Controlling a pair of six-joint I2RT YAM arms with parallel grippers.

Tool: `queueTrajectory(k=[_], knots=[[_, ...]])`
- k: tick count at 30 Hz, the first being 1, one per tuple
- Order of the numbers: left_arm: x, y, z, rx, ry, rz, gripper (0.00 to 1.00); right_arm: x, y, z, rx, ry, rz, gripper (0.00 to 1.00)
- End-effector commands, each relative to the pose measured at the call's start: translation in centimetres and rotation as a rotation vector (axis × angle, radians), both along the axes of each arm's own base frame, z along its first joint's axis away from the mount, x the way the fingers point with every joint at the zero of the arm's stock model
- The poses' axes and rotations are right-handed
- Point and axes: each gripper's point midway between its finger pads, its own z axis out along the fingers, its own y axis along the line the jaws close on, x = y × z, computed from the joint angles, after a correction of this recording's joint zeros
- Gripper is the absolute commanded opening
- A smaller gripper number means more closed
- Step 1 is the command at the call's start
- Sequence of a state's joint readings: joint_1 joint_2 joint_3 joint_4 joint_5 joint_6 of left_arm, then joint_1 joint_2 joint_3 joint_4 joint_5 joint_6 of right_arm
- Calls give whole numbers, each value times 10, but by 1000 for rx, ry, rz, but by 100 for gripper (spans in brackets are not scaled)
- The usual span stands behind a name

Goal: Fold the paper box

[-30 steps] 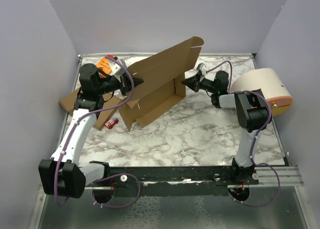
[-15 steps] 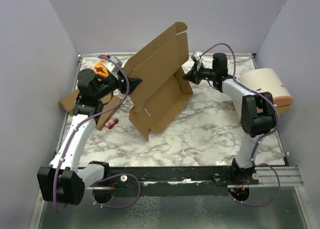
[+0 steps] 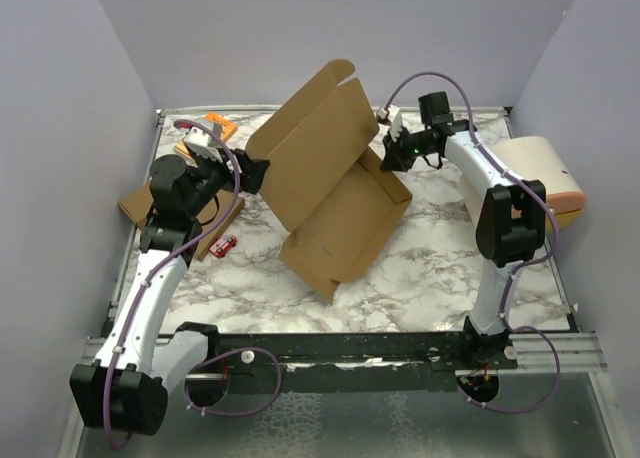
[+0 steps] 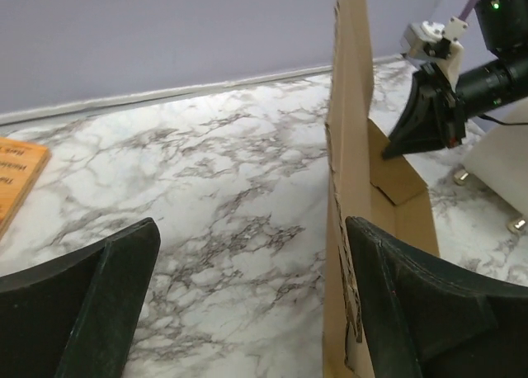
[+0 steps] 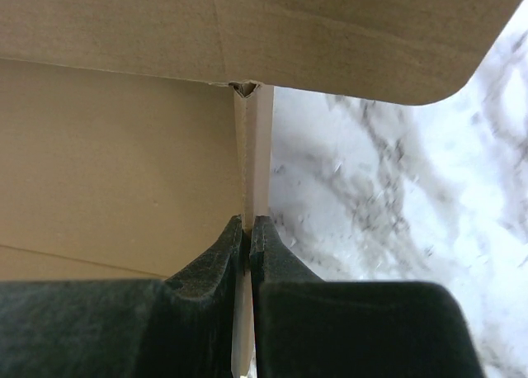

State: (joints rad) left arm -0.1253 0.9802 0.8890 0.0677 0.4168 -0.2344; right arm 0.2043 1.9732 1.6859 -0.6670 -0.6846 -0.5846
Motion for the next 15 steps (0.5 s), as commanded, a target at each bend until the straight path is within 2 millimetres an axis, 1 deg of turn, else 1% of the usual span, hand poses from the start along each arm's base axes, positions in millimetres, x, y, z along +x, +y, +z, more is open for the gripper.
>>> queueTrajectory(k=[1, 4, 8, 11, 15], knots=[[-2, 31, 9, -13, 7, 184, 98, -20, -16, -39, -131, 147, -2, 1], [-2, 36, 10, 16, 26, 203, 98, -22, -19, -50, -159, 181, 5, 1], [1, 42, 5, 57, 78, 214, 97, -18, -28, -61, -218, 197, -5, 1], [8, 45, 2, 57, 101, 207, 96, -15, -32, -64, -248, 195, -5, 1], [20, 50, -1, -2, 125, 181, 94, -13, -37, -67, -276, 196, -8, 1]])
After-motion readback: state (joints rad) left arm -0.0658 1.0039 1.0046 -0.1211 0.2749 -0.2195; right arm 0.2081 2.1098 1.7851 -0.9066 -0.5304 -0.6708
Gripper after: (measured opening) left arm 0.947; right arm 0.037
